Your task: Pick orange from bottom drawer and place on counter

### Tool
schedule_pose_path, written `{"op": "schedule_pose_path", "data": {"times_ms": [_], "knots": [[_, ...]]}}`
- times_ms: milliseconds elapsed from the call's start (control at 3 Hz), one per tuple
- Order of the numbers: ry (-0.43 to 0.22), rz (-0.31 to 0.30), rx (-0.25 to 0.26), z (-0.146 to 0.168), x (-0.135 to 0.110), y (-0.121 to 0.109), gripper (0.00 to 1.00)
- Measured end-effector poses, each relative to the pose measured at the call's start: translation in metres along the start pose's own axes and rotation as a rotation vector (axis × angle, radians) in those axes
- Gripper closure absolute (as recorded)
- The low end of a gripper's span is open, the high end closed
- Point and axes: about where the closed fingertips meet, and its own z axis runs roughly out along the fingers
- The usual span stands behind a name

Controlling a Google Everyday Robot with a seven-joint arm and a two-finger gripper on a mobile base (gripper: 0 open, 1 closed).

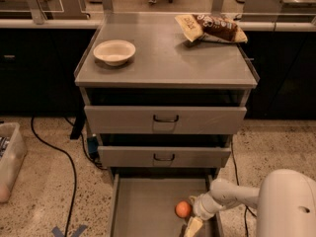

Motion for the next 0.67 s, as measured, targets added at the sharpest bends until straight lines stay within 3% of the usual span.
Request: {"op": "schedule_pose_path", "data": {"times_ms": [333,667], "knots": [[0.025,-0.019,-0.021,0.016,0.004,-0.010,0.00],[0.047,-0.051,-0.015,0.025,-0.003,-0.046,0.00]]}}
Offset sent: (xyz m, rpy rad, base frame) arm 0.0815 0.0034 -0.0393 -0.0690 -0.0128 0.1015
